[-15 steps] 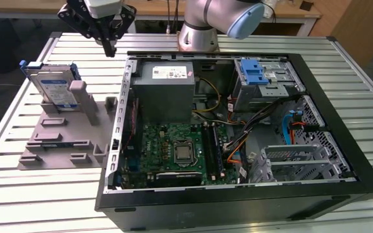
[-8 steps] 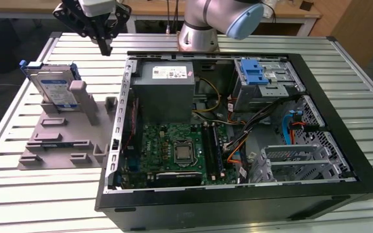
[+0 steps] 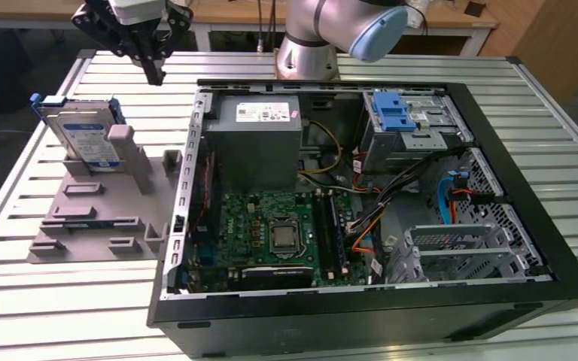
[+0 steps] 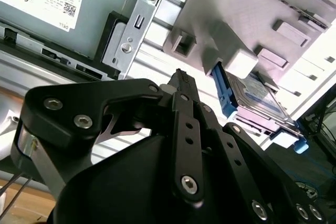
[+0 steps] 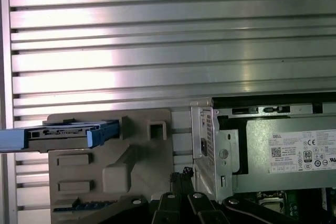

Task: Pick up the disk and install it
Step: 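Reach for the disk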

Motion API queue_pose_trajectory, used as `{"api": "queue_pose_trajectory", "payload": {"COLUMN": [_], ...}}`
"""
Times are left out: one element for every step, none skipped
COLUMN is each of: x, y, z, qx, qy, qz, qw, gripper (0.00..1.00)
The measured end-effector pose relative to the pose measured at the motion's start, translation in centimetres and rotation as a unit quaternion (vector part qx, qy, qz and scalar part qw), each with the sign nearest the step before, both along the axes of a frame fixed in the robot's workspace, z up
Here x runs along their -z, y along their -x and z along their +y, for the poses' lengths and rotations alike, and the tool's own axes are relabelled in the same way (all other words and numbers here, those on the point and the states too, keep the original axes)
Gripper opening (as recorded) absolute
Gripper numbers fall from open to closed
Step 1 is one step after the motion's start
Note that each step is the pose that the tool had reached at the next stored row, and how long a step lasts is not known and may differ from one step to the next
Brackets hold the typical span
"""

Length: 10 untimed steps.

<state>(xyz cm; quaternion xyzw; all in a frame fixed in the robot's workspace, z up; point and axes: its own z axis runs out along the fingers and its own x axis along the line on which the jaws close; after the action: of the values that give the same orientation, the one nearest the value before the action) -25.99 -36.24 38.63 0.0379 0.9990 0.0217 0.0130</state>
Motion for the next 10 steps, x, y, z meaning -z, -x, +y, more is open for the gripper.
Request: {"api": "queue_pose_trajectory", "payload": {"x": [0.0, 0.0, 0.0, 0.0, 0.0, 0.0, 0.0, 0.0, 0.0, 0.0], "y": [0.05, 0.05, 0.05, 0.06, 0.07, 0.07, 0.07, 0.08, 0.08, 0.12], "z": [0.0, 0.0, 0.0, 0.0, 0.0, 0.0, 0.0, 0.0, 0.0, 0.0], "qx": [0.0, 0.0, 0.0, 0.0, 0.0, 0.0, 0.0, 0.0, 0.0, 0.0], "qy": [0.0, 0.0, 0.0, 0.0, 0.0, 0.0, 0.0, 0.0, 0.0, 0.0], "qz": [0.0, 0.0, 0.0, 0.0, 0.0, 0.0, 0.0, 0.0, 0.0, 0.0], "qw": [1.0, 1.0, 1.0, 1.0, 1.0, 1.0, 1.0, 1.0, 1.0, 1.0], "gripper": [0.11, 0.11, 0.11, 0.11, 0.11, 0.11, 0.11, 0.11, 0.11, 0.11]}}
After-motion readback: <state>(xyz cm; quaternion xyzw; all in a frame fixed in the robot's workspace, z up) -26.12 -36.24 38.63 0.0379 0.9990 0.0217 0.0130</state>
